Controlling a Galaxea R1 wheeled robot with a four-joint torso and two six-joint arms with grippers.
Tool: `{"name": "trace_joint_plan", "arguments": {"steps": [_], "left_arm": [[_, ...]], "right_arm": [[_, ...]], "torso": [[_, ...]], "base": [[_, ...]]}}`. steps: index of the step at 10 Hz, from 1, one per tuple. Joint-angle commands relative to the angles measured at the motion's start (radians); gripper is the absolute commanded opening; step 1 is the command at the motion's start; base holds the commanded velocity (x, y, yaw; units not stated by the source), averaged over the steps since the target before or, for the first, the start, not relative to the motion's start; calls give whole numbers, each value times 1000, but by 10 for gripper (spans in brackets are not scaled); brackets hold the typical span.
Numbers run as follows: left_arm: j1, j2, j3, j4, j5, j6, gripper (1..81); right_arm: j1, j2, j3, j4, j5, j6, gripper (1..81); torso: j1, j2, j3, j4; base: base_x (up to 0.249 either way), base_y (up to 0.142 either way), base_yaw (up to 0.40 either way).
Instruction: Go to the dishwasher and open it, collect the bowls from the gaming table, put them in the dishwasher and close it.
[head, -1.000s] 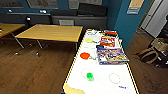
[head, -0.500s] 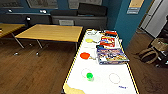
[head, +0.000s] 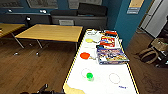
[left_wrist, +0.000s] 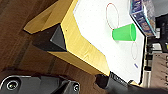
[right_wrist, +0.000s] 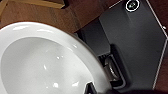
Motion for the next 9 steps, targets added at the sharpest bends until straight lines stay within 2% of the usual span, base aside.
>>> {"name": "trace_joint_plan", "arguments": {"steps": [1,4,6,9], "left_arm": [[-211,8,-15,1,142,-99,811],[-267,110,-91,51,161,-97,811],[-303,176,-173,64,214,-97,811],[-389,225,-186,70,248,-97,811]], "right_arm": [[43,-27,20,-24,-57,-5,10],[51,-29,19,-24,-57,-5,10],[51,-32,19,-24,-57,-5,10],[58,-30,19,-22,-57,-4,10]], "torso": [[0,0,0,0],[0,0,0,0],[0,0,0,0],[0,0,0,0]], "base": [[0,0,0],[0,0,0],[0,0,0],[0,0,0]]}}
